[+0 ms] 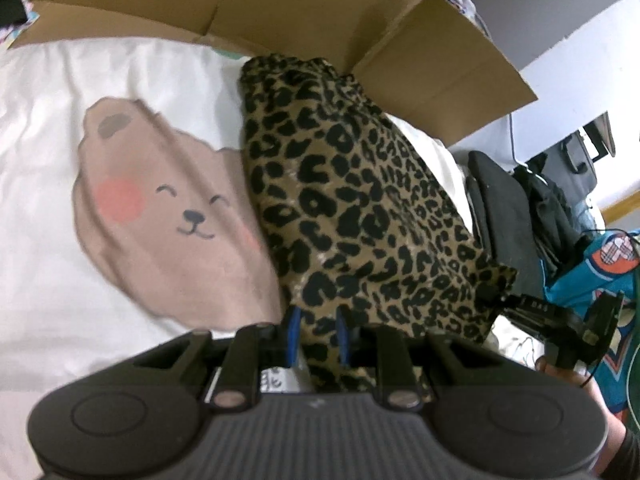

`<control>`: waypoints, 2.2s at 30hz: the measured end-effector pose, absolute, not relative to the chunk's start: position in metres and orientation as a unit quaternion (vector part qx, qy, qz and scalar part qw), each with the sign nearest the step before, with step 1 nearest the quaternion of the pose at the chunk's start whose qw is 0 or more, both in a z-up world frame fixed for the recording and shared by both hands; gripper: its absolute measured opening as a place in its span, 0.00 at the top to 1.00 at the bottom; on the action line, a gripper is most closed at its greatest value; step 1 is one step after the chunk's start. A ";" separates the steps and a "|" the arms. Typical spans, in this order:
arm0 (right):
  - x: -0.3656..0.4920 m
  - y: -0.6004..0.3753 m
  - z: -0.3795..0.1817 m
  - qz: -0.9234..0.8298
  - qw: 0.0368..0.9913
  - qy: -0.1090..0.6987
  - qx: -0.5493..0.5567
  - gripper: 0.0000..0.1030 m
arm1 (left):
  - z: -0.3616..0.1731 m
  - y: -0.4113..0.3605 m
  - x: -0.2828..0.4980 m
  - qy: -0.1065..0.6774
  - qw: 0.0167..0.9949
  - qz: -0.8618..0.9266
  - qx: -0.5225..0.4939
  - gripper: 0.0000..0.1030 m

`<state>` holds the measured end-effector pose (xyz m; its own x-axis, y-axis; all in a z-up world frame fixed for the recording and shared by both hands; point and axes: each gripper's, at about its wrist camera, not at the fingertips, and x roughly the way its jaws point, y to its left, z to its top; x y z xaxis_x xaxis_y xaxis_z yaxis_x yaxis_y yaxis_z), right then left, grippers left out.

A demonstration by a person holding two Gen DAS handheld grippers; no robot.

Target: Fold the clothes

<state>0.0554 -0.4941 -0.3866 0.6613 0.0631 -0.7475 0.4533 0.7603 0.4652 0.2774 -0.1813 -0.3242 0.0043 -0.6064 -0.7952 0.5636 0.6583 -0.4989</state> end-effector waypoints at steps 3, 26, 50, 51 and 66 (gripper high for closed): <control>0.057 -0.497 -0.386 -0.117 0.850 0.393 0.330 0.76 | -0.321 -0.193 0.276 0.569 0.708 -0.418 -0.015 0.80; 0.029 -0.520 -0.394 -0.166 0.853 0.326 0.373 0.98 | -0.277 -0.262 0.306 0.556 0.711 -0.421 0.088 0.80; -0.004 -0.524 -0.378 -0.172 0.860 0.337 0.342 0.89 | -0.297 -0.426 0.354 0.518 0.742 -0.409 0.115 0.75; -0.007 -0.525 -0.375 -0.178 0.862 0.335 0.337 0.89 | -0.298 -0.430 0.355 0.518 0.744 -0.407 0.114 0.75; 0.026 -0.527 -0.350 -0.130 0.901 0.294 0.290 0.89 | -0.344 -0.454 0.370 0.563 0.741 -0.355 0.090 0.73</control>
<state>0.0258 -0.5275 -0.3505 0.7940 -0.0634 -0.6047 0.4045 0.7976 0.4474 0.3699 -0.4536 -0.3440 0.1137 -0.4250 -0.8980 0.6278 0.7313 -0.2666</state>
